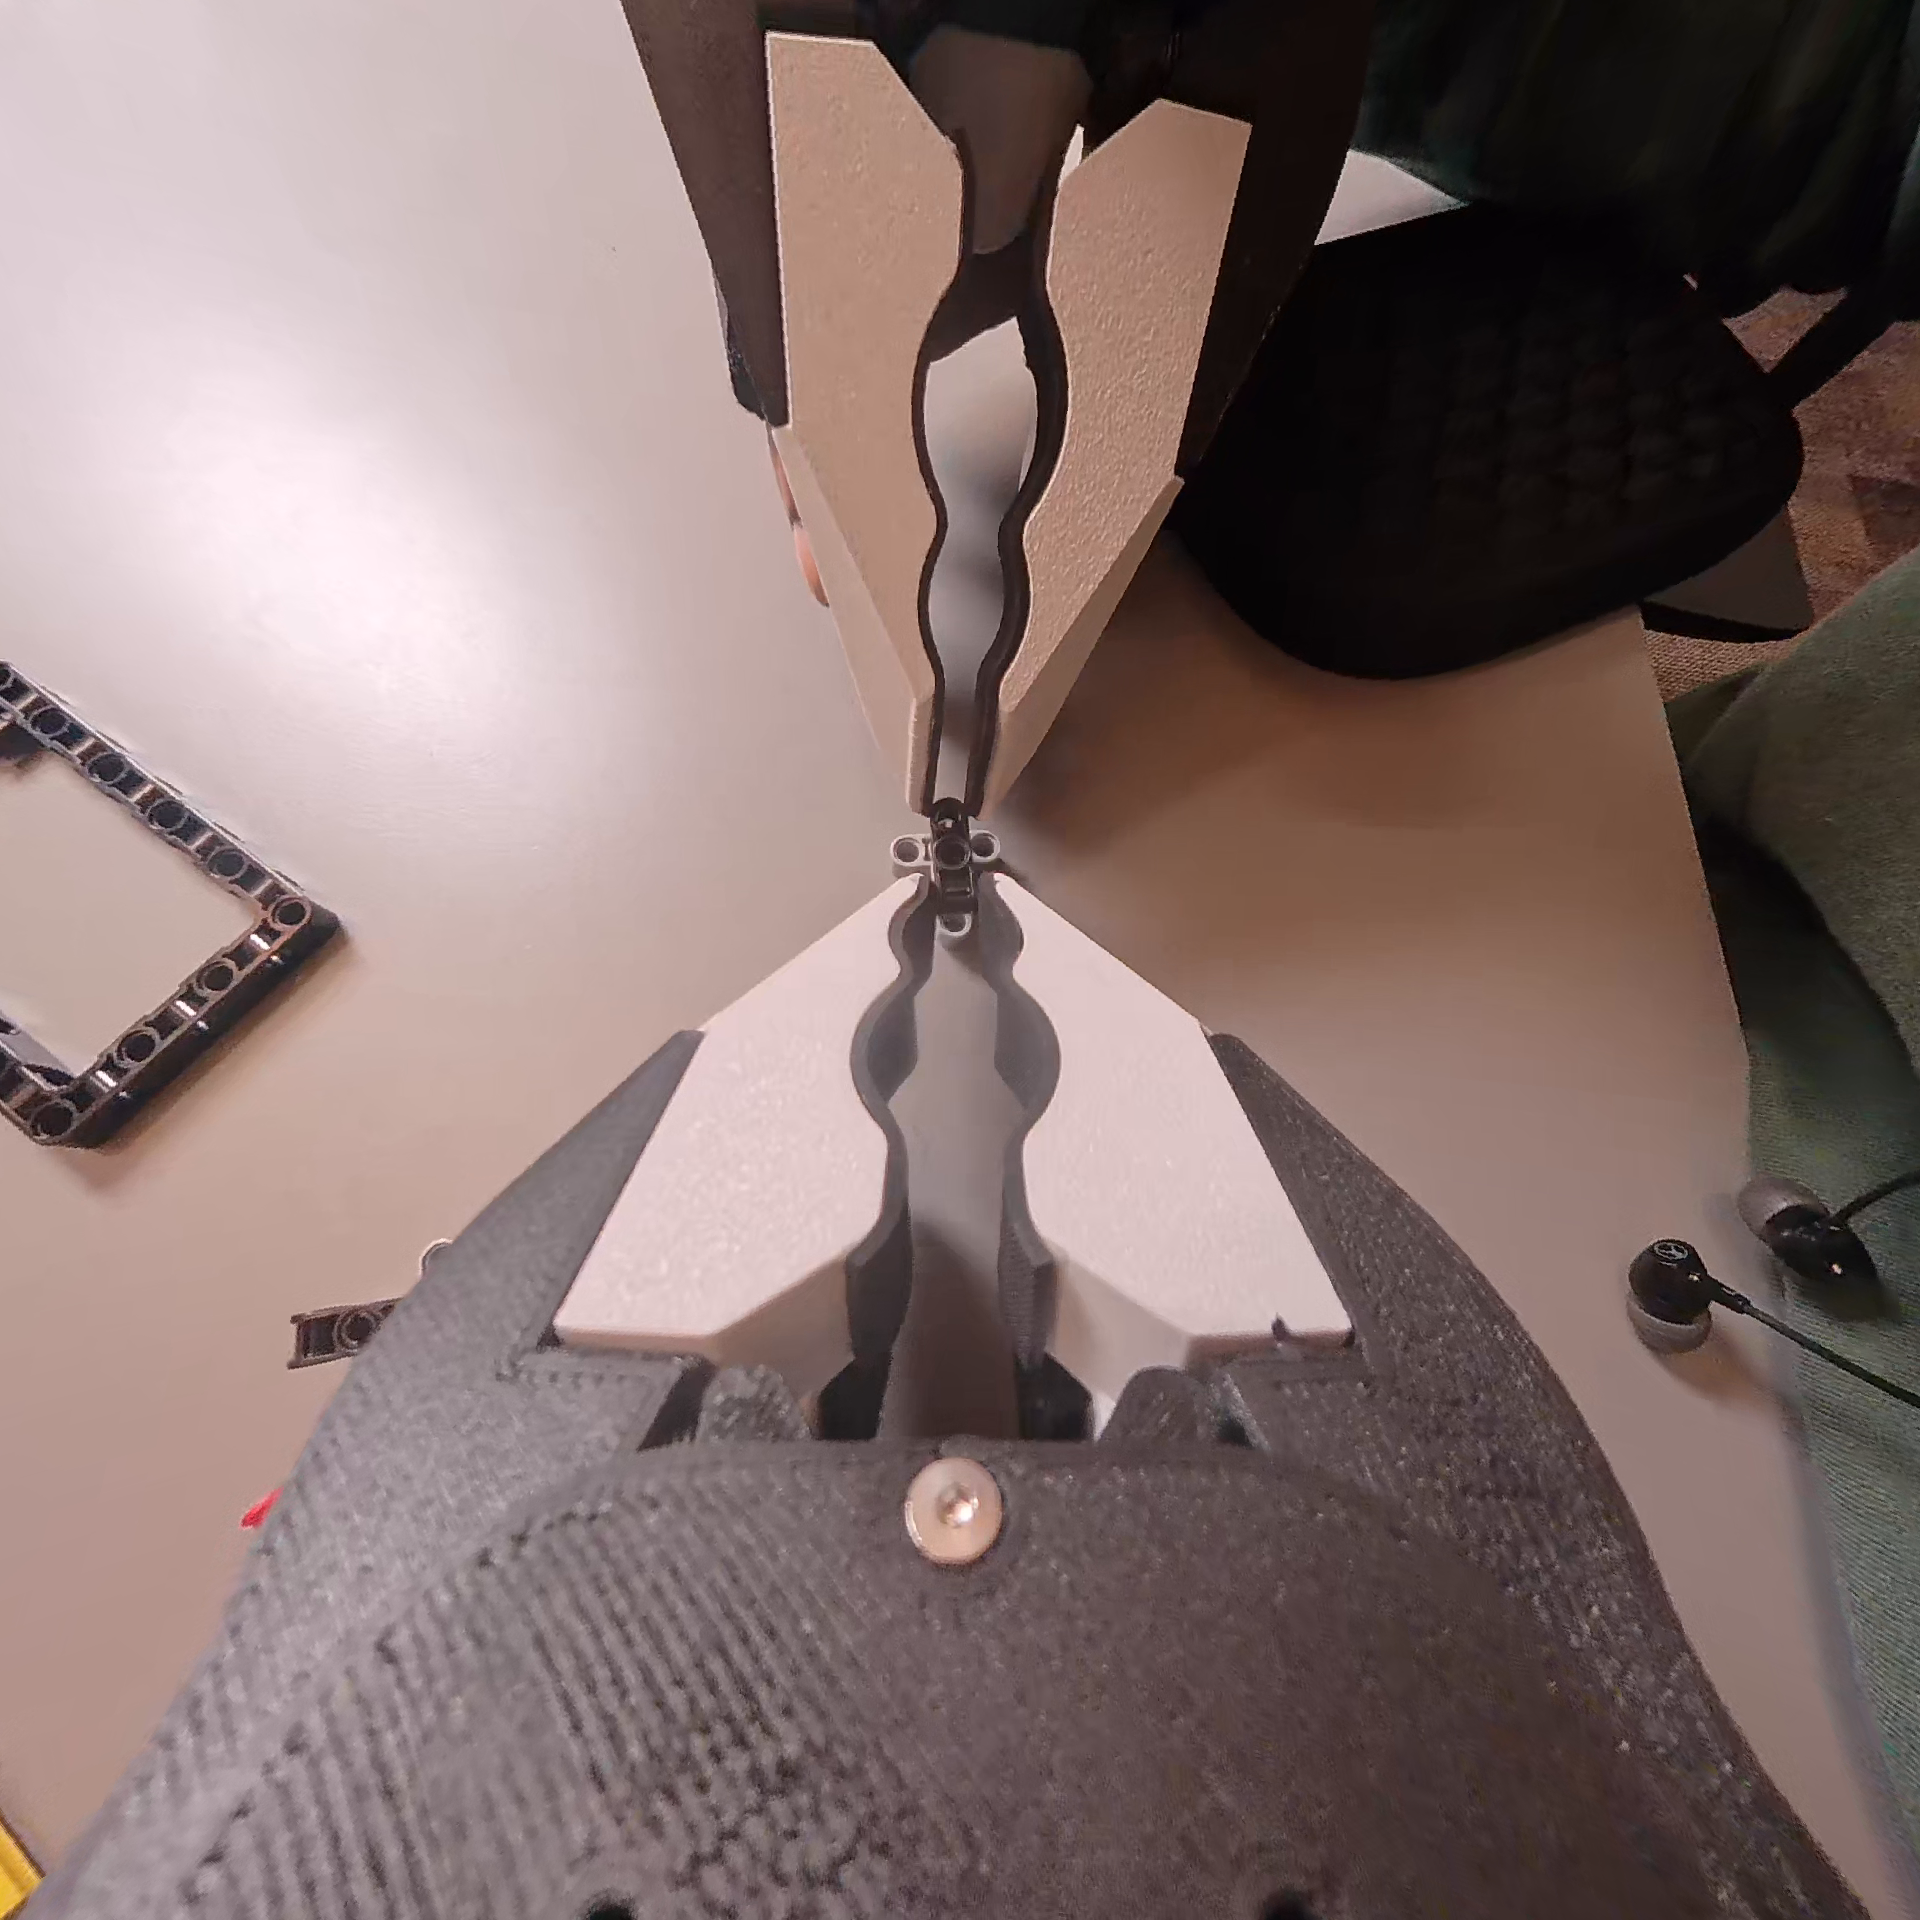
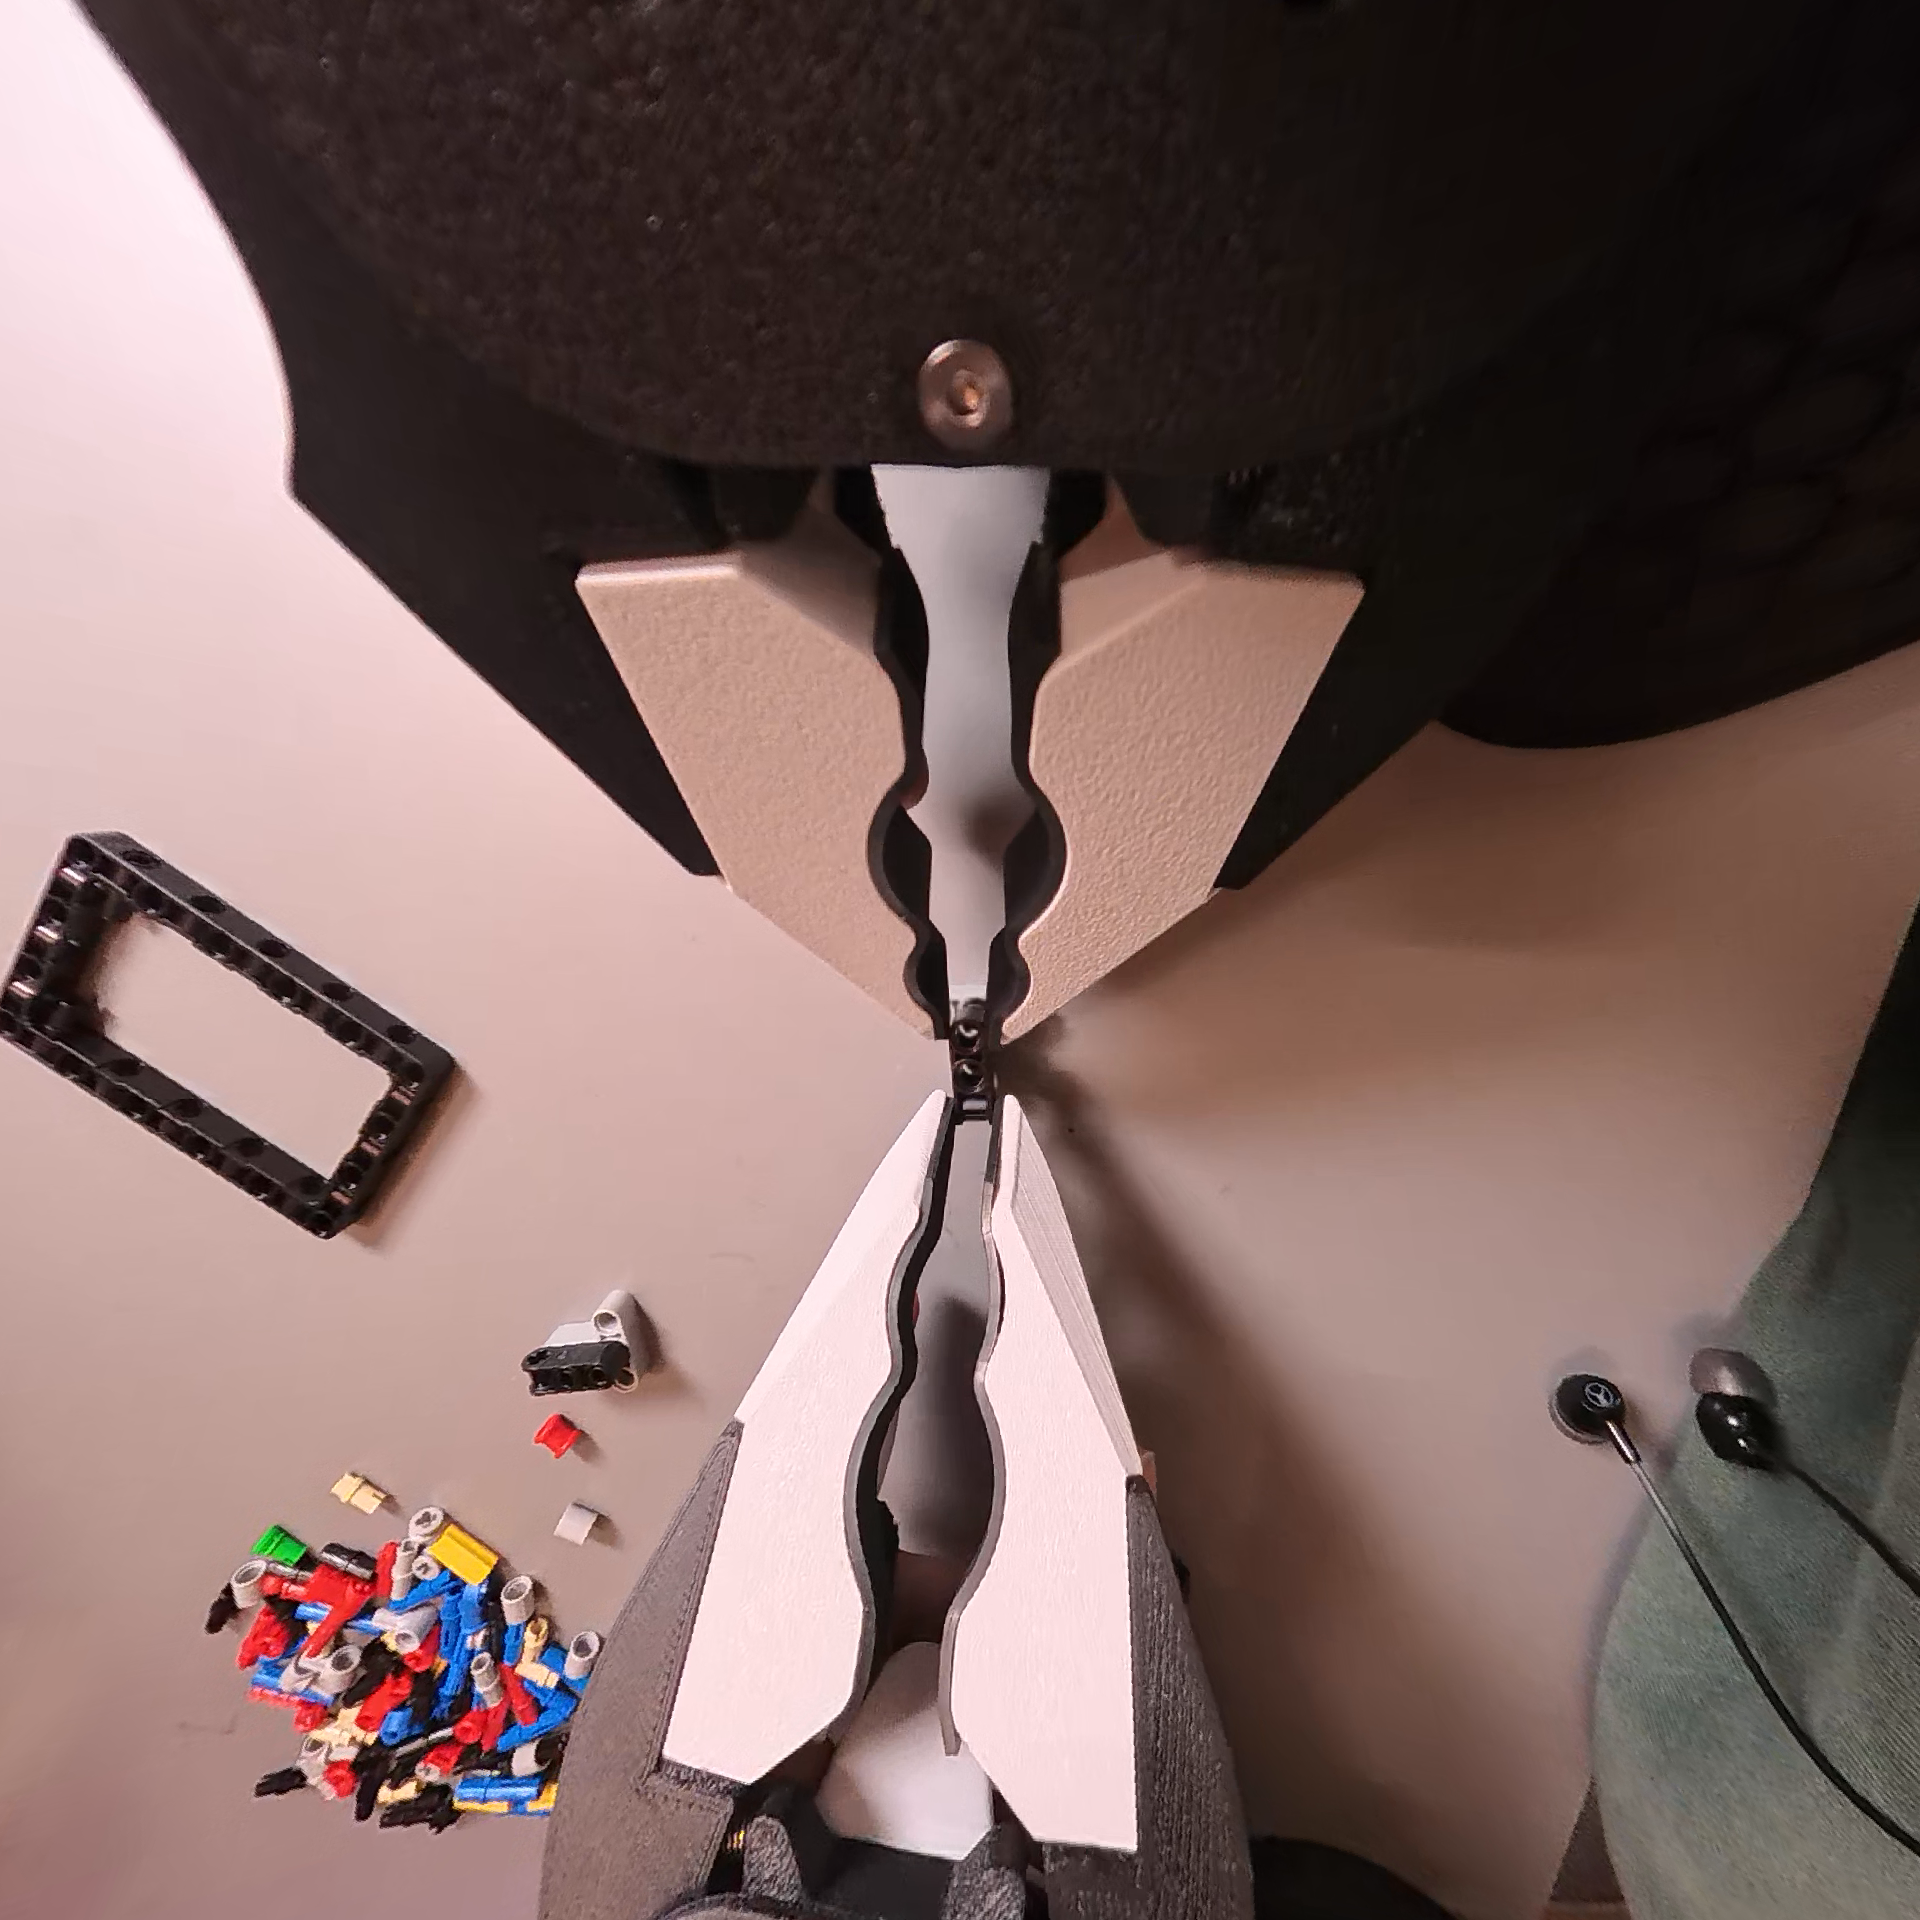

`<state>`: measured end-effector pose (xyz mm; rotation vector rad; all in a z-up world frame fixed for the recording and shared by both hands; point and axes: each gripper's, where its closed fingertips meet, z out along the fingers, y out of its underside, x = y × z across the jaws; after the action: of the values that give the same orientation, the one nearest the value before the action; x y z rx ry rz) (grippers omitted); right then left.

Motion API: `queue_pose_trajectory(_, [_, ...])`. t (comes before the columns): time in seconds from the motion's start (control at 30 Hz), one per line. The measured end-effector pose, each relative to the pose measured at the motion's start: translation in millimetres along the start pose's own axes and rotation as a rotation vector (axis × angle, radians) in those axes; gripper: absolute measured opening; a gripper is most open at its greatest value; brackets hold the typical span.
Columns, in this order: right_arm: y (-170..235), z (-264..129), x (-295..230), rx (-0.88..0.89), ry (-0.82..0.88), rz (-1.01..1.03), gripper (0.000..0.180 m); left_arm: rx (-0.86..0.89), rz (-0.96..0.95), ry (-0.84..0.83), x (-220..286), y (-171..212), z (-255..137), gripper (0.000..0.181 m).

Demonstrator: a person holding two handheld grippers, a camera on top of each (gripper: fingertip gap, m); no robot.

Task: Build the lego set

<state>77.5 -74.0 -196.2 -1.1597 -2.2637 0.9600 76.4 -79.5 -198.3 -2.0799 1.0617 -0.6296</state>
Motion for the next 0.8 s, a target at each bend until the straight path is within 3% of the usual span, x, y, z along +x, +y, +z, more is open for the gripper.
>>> queue_pose_trajectory(0.43, [-0.2,1.2,-5.5,0.0,-0.015,-0.001,0.004,-0.009,-0.022,0.032,5.2,2.7,1.8,0.007])
queue_pose_trajectory(0.8, [3.0,-0.5,-10.3,0.013,0.09,0.168,0.004,-0.001,-0.046,0.084,8.8,0.5,3.6,0.007])
